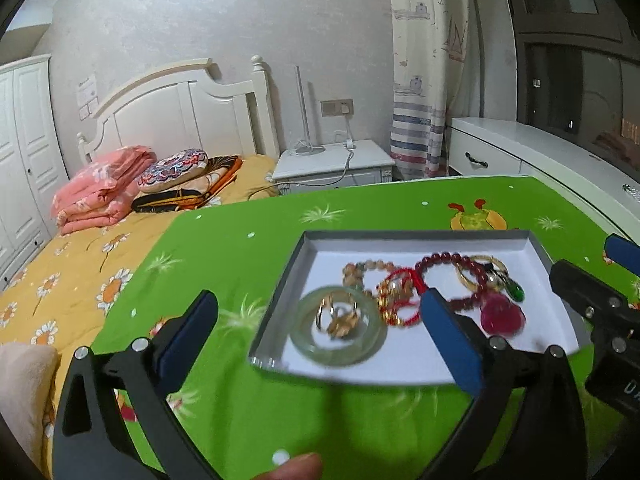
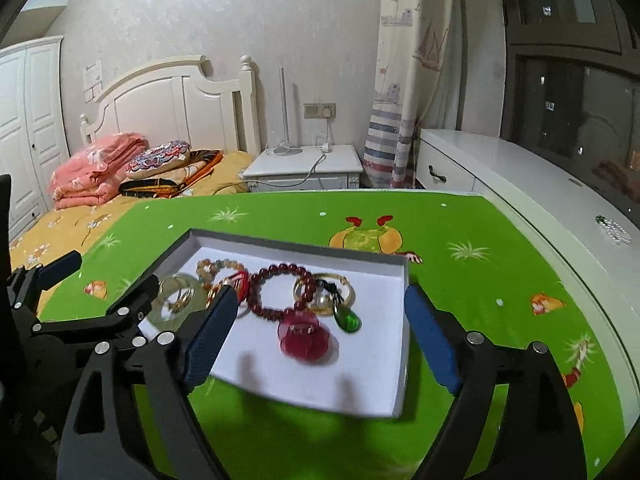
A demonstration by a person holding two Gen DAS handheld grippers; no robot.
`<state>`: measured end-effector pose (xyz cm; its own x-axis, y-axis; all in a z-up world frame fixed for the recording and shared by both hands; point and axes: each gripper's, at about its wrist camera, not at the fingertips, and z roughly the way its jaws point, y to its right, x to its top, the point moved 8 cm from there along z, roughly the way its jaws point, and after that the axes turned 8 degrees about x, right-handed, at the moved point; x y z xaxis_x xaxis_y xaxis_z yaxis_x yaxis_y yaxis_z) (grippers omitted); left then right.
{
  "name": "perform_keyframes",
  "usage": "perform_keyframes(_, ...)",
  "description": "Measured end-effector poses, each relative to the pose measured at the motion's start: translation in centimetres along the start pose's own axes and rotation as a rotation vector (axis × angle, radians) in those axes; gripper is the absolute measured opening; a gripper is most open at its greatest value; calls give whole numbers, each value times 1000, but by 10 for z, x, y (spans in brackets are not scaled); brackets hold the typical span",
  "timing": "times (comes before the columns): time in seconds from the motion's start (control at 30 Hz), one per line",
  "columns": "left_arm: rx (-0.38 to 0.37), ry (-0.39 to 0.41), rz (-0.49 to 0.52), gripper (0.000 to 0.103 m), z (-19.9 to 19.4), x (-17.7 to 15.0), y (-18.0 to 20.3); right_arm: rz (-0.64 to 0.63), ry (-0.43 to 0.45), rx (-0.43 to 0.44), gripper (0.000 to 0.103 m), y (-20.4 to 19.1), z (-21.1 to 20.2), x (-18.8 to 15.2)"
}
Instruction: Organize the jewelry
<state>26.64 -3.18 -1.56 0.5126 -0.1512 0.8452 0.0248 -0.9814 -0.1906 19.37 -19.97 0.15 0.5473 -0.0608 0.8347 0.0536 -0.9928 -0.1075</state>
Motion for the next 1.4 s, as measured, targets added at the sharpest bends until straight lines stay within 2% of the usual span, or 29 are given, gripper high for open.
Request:
perform_keyframes(0.17,-31,4,16,98,-23,-19,-4,-31,5,3,84,-11,-16,-13)
perform_keyframes(0.33,-15,18,48,98,-40,-38,-9,-39,-7,23,84,-15,-30,-32)
perform_keyframes(0.57,-34,-9,45,98,-47,-61,-13,-46,-7,21,84,-18,-42,-47)
perform_keyframes(1.4,-75,-45,-31,98,-40,-61,-21,-41,-24,5,84,-17,-35,-56)
